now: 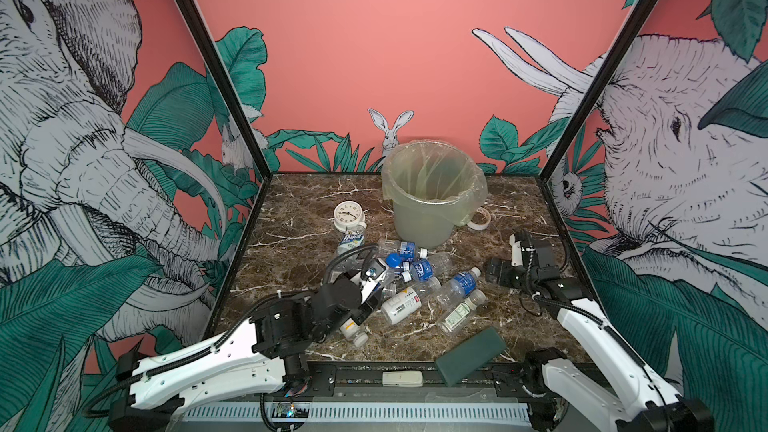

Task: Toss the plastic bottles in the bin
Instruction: 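Close the left gripper on the FIJI bottle and lift it, then carry the FIJI bottle over the bin and open the left gripper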

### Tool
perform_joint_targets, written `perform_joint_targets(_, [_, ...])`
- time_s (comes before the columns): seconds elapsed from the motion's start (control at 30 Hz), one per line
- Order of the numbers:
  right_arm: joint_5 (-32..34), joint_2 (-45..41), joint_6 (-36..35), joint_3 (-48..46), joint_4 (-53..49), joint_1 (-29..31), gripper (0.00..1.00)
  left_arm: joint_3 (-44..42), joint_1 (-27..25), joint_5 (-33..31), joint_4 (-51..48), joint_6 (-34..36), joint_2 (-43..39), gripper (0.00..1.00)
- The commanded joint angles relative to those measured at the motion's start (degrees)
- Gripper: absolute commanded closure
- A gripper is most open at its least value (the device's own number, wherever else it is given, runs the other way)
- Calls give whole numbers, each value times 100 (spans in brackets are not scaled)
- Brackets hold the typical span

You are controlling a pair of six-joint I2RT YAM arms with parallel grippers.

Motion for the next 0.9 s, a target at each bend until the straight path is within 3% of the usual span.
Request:
perform_joint_targets(0.0, [-113, -25, -46, -61, 202, 44, 1, 176, 131, -462, 209, 186, -220, 49])
perform_joint_targets(0.1, [-159, 44, -46, -19, 248, 51, 1, 748, 494, -255, 228, 530, 24, 49])
perform_joint_targets(0.37, [-181, 103, -29, 62, 317, 84, 1, 2525, 1862, 1283, 898, 1198, 1450, 50])
perform_joint_targets(0.57, [-181, 117, -37, 114, 266, 77, 1, 4776, 2455, 2382, 1239, 1584, 3450, 50])
perform_joint_targets(0.67, [-168, 116, -11, 141, 243, 79, 1, 5924, 2923, 3131, 1454, 1376, 4607, 49])
perform_joint_targets(0.73, [-146, 126, -2, 184, 176, 83, 1, 6785, 3316, 3638, 1372, 1154, 5521, 40])
perform_joint_targets(0.77, [-133, 112, -2, 206, 136, 84, 1, 7115, 3407, 3721, 1282, 1066, 5852, 28])
perform_joint_targets(0.8, [-102, 85, 6, 232, 91, 91, 1, 7435, 3484, 3700, 1221, 998, 6148, 4])
perform_joint_targets(0.87, [-65, 22, 24, 271, 10, 91, 1, 7650, 3615, 3670, 1340, 920, 6407, 0])
